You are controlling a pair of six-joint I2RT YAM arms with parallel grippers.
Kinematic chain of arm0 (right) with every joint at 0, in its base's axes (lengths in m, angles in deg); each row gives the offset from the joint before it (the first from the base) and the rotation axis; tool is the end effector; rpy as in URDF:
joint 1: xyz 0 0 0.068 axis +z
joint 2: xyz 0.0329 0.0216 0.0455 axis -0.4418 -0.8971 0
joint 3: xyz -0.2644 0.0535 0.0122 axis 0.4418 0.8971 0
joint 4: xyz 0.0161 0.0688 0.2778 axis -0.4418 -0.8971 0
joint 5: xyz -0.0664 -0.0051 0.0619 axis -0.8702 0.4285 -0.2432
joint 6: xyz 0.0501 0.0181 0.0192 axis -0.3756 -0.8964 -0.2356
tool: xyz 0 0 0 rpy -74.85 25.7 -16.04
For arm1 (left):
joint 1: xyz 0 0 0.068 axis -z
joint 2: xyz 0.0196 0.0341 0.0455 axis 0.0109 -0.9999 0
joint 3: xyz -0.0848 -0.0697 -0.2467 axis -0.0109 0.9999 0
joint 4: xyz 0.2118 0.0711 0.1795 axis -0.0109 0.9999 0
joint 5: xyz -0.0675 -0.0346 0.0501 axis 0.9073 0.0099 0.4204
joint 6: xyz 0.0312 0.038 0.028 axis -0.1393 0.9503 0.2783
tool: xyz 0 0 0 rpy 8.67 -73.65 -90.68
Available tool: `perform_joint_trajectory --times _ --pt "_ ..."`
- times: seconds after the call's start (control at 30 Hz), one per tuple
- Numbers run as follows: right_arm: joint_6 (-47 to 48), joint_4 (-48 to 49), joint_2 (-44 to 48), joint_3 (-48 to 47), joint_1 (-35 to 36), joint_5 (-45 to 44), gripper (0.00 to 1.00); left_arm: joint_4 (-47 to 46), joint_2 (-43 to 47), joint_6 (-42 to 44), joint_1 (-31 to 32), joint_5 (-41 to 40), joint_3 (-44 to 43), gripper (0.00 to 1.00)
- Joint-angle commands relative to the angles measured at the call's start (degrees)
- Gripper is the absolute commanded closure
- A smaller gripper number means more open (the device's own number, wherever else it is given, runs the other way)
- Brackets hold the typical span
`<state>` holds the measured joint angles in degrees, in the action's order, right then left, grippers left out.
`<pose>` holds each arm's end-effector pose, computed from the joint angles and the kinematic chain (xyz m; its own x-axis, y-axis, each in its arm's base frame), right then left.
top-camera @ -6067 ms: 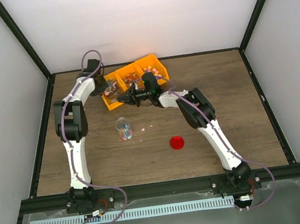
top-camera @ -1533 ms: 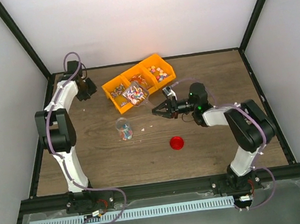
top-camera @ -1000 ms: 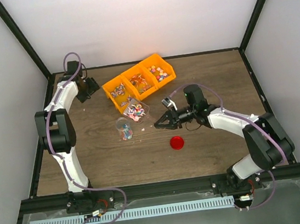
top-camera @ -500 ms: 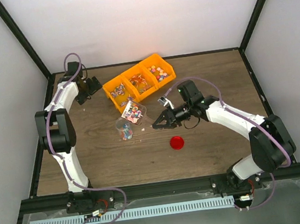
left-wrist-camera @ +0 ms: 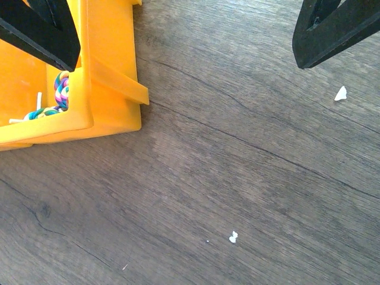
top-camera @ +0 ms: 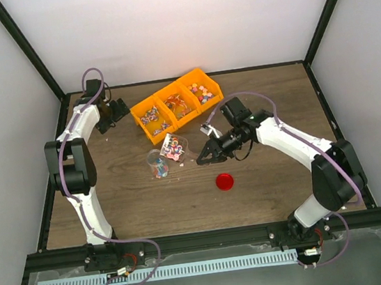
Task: Pack the candies
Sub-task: Place the fake candies in the packing bottle.
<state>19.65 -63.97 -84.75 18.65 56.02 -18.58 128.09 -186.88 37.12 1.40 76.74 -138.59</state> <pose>0.2655 0.1905 0.2403 -0.9391 -0.3117 -0.1448 -0.2734 0.4222 0.8643 0.4640 -0.0094 0.2093 -0.7908 -0.4795 -0.3805 -0.3870 0.8733 -0.2960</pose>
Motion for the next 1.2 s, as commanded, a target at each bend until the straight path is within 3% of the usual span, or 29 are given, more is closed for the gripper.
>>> perform_joint_trajectory --times 0.0,1.17 --pt "3.2 -5.2 -0.2 -5.1 0.7 -0.8 0.99 -1.1 1.5 1.0 -0.2 0.0 0.3 0.00" --pt "5.7 -25.3 -7.2 -24.8 4.0 -12.9 0.99 -1.7 -0.2 2.2 -0.7 2.2 -0.6 0.00"
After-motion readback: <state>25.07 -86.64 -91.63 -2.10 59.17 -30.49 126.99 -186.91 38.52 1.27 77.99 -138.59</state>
